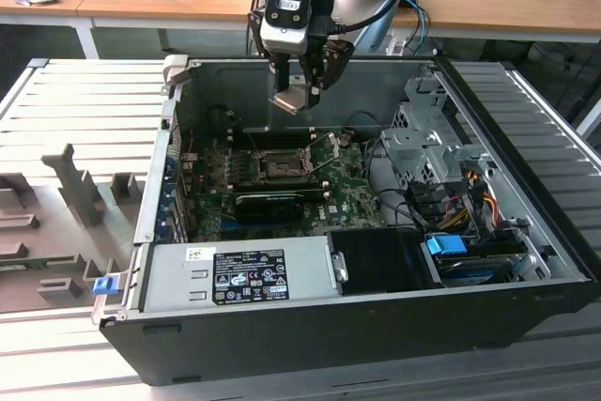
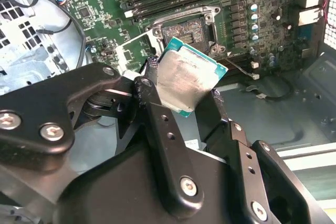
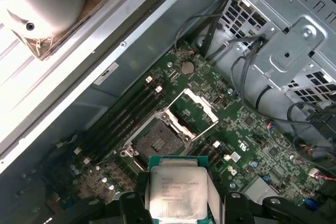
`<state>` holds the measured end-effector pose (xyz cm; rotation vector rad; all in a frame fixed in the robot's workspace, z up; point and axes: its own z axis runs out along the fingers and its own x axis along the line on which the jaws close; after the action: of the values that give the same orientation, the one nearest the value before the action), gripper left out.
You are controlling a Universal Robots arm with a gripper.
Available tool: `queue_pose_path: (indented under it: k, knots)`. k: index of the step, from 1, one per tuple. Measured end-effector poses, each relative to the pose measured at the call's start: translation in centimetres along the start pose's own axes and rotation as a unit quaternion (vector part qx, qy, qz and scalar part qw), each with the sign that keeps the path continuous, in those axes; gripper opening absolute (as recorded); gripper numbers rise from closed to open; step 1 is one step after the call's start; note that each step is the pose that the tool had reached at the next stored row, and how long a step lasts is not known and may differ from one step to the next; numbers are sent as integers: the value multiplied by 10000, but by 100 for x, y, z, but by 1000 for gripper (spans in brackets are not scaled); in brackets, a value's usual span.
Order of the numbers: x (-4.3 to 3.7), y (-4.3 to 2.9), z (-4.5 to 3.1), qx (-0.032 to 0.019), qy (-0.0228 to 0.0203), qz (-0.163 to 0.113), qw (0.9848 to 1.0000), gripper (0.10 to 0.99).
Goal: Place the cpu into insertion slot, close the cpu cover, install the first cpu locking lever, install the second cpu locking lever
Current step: 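Place the cpu into insertion slot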
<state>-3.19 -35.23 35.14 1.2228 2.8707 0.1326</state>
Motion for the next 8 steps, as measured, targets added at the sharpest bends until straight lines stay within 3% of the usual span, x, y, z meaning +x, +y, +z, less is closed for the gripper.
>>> queue_pose_path:
  k: [8]
  knots:
    - [0, -1, 10, -3, -40, 419, 9991, 529]
